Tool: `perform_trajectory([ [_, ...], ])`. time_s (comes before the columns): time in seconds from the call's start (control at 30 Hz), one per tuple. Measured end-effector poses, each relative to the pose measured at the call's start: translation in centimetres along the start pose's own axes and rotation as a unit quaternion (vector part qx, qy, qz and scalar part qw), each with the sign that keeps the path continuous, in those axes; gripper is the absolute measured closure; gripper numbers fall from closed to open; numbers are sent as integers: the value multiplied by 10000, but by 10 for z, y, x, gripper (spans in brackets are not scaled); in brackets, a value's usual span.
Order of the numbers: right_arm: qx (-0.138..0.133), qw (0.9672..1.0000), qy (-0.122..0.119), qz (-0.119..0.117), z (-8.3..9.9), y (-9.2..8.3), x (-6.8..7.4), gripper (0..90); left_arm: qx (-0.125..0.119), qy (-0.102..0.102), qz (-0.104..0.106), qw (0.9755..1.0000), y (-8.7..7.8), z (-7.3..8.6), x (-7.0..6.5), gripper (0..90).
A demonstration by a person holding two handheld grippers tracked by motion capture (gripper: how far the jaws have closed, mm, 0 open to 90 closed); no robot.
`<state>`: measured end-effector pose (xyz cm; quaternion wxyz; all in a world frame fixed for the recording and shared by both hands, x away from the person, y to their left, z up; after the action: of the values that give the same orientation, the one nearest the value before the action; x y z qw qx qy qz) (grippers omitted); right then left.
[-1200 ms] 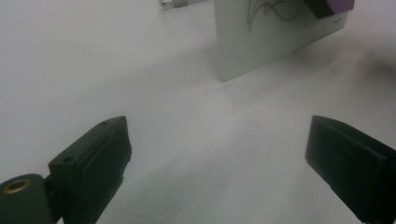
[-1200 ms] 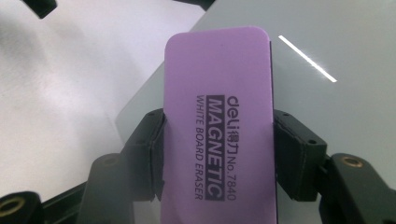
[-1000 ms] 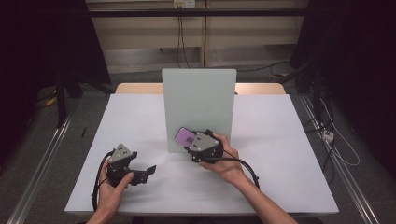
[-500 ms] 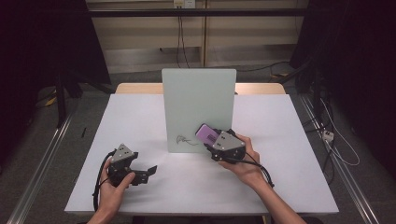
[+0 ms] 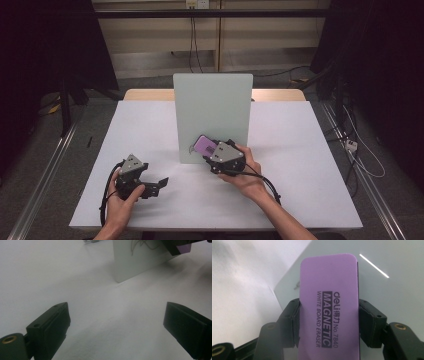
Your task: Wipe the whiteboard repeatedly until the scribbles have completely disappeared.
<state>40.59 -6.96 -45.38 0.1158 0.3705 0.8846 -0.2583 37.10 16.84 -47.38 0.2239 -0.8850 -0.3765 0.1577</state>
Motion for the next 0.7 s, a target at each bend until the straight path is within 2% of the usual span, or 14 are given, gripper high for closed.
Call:
perform_trajectory([
  [0.7, -99, 9978, -181, -628, -31, 50, 37, 421, -29, -24, -5, 10000, -1, 0, 1, 69],
])
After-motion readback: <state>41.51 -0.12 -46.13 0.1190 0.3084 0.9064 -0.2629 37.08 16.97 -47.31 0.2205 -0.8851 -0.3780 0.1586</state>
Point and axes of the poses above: each handheld gripper's, and its own axes: y roughly forward along the jaws, z roughly out of its underside, x roughly to its left, the point moved 6 cm from there along y, roughly forward along the jaws, and after that the axes turned 5 degrees about -x, right-handed, at the moved point
